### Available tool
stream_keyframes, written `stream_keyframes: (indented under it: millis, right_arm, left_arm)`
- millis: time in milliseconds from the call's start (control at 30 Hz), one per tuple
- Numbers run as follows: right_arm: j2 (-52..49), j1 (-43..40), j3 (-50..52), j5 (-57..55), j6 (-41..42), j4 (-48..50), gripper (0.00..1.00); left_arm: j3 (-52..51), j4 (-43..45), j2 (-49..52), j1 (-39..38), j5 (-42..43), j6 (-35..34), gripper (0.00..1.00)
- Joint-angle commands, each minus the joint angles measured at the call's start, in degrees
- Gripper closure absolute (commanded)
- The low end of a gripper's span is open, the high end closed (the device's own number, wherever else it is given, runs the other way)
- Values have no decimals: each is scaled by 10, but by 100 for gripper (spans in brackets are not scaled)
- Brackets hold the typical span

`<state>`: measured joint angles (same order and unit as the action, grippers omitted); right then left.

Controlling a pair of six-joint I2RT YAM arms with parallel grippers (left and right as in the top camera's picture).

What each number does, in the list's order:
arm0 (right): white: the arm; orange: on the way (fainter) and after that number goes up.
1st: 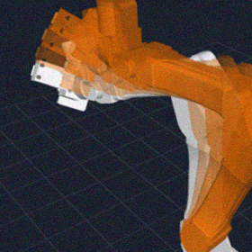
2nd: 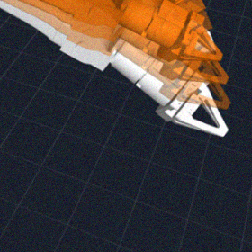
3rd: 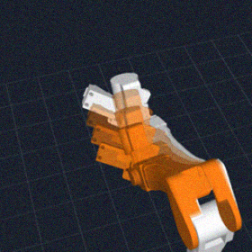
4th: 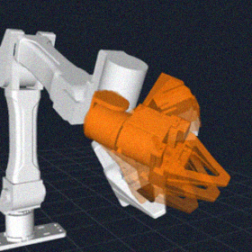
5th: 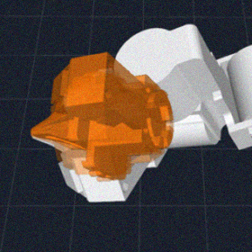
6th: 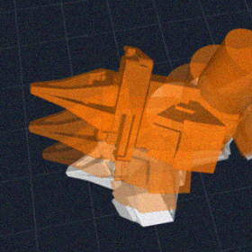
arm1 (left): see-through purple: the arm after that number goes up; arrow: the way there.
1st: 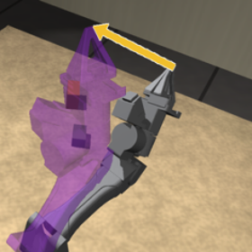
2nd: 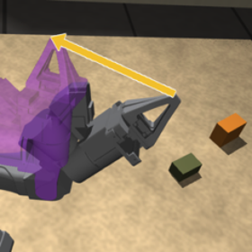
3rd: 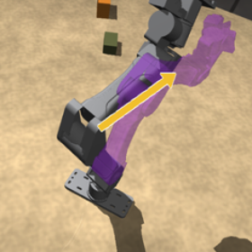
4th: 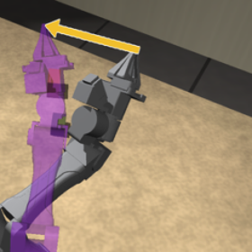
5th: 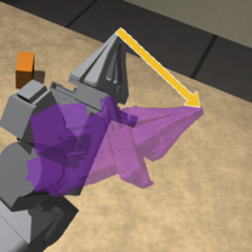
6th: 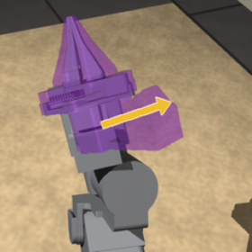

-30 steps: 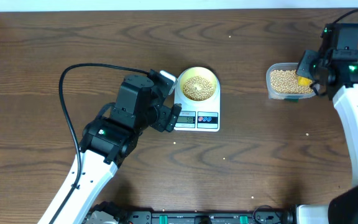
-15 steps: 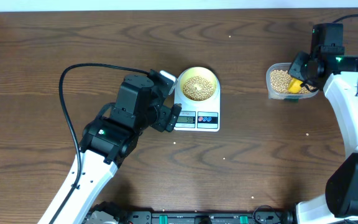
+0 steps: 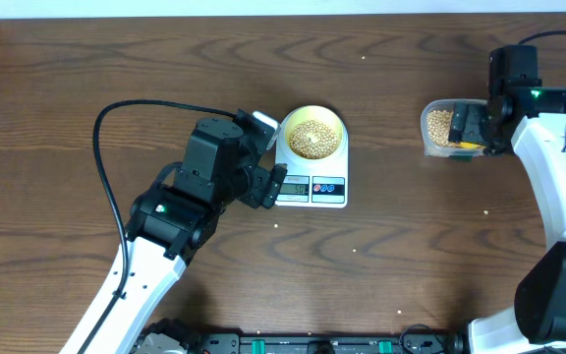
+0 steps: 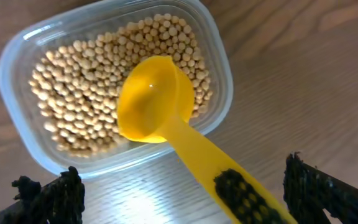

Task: Scoop item into bowl and weigh 50g on scale
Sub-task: 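Lower the scoop into the tub and release it with the right gripper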

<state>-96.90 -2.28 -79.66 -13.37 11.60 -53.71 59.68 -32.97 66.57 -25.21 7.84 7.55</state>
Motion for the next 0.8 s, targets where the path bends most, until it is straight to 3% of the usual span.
stream_keyframes:
  millis: [0,467,767]
  right_arm:
    - [1,-3,0,-21,-65,-4,1]
    - [23,-3,-1,-12,-85,-17,1]
    - [135,-3,-3,84,-102,-10,1]
  left_arm:
    - [-1,1,1,1,5,2,13]
    - [-1,0,1,1,5,2,13]
    - [-1,1,1,1,5,2,14]
